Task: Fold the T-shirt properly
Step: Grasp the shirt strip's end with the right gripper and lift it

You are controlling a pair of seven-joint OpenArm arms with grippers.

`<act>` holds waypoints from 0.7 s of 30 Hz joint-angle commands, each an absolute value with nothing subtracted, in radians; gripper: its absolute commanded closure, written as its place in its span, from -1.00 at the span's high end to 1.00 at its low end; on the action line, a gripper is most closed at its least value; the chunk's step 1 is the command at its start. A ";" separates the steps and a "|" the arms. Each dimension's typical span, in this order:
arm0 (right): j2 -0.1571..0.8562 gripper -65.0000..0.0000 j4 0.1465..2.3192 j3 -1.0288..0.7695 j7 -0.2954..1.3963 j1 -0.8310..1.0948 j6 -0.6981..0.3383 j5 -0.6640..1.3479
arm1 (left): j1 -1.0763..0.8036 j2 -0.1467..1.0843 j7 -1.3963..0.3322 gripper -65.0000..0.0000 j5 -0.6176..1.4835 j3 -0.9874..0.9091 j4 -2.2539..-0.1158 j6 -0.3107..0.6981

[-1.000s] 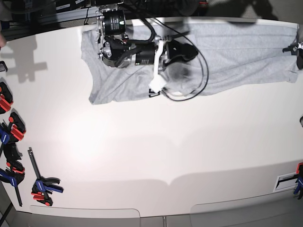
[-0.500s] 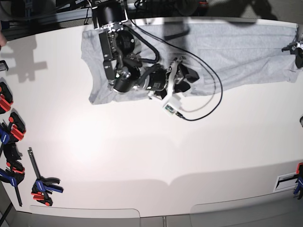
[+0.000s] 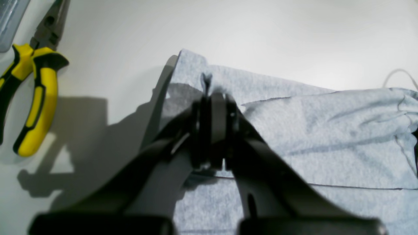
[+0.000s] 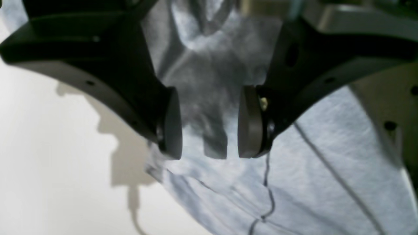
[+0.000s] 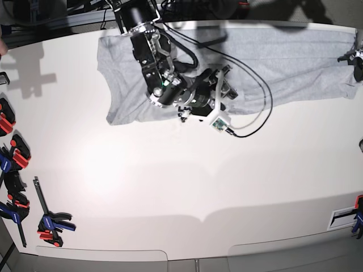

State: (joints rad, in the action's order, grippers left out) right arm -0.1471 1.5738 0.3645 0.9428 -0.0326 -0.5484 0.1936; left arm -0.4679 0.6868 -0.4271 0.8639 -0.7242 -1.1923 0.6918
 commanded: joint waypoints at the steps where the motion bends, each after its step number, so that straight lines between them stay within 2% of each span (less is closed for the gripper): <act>1: -0.157 -0.18 1.592 0.365 0.919 -0.049 -0.540 0.196 | -0.468 0.712 -0.404 -1.00 0.881 -0.736 -1.206 0.698; 15: -0.157 -0.21 1.443 0.365 0.866 -0.122 -0.490 0.182 | -0.468 0.712 -0.403 -1.00 0.881 -0.736 -1.206 0.698; 16: -0.157 -0.29 1.443 0.365 0.866 -0.122 -0.490 0.195 | -0.468 0.712 -0.403 -1.00 0.881 -0.736 -1.206 0.698; 17: -0.157 -0.48 1.443 0.365 0.868 -0.122 -0.490 0.205 | -0.468 0.712 -0.403 -1.00 0.881 -0.736 -1.206 0.698; 19: -0.157 -0.95 1.443 0.365 0.883 -0.121 -0.490 0.217 | -0.468 0.712 -0.403 -1.00 0.881 -0.736 -1.206 0.698; 21: -0.157 -1.00 1.443 0.365 0.908 -0.121 -0.490 0.216 | -0.468 0.712 -0.403 -1.00 0.881 -0.736 -1.206 0.698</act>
